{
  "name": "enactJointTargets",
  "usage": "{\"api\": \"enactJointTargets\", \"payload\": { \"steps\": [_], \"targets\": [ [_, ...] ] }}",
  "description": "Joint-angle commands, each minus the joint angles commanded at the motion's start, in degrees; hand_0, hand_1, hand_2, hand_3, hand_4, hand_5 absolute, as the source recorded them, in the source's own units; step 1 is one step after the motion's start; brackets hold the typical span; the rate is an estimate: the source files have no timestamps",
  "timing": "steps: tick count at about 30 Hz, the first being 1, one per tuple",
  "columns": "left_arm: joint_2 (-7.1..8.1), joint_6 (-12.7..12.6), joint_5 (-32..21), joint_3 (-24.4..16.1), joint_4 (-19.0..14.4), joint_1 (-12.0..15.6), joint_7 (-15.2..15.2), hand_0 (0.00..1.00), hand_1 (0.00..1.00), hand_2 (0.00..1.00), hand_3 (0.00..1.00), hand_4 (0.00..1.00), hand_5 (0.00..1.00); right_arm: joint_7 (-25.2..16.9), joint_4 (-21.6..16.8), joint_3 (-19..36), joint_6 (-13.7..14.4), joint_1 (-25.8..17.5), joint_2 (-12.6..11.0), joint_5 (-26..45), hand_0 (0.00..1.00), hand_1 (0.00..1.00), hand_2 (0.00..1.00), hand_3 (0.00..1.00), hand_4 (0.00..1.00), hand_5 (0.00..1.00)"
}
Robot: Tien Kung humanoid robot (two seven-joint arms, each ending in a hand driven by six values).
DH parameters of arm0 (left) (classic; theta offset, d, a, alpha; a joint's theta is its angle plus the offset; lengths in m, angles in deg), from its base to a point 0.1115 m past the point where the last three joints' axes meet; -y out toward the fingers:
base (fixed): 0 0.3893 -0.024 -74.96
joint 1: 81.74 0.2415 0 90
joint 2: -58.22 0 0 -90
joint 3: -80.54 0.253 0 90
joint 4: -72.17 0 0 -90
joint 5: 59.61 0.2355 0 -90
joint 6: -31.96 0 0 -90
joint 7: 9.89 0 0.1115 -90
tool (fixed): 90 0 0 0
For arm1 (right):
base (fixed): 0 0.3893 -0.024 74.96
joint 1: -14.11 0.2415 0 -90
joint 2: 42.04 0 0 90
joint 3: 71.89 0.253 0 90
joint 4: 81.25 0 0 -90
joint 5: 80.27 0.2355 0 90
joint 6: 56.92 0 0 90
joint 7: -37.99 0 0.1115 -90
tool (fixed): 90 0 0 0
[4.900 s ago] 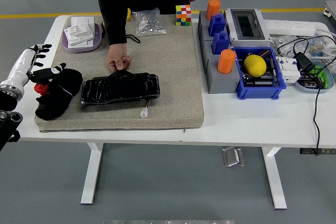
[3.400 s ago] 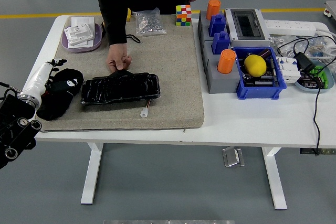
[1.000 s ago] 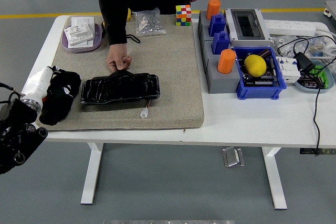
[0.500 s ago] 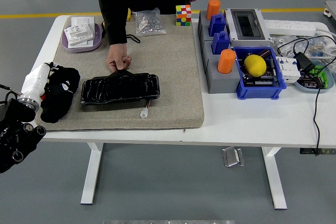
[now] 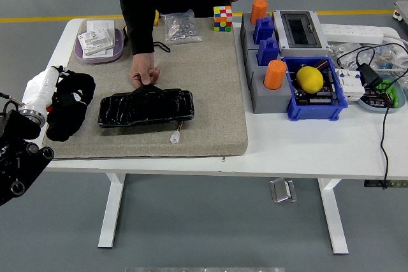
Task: Pick the rag up,wipe the panel,place it on the desk
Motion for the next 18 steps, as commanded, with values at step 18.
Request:
{"api": "enactJointTargets", "payload": {
  "steps": [18],
  "targets": [
    [-1.60, 1.10, 4.17, 2.66, -6.10, 0.45, -5.91, 0.227, 0.296, 0.482, 0.267, 0.120, 0.002, 0.53, 0.00, 1.88, -0.12, -0.18, -0.06, -1.56, 0.723, 0.637, 0.680, 0.588, 0.969, 0.571]
  ]
}}
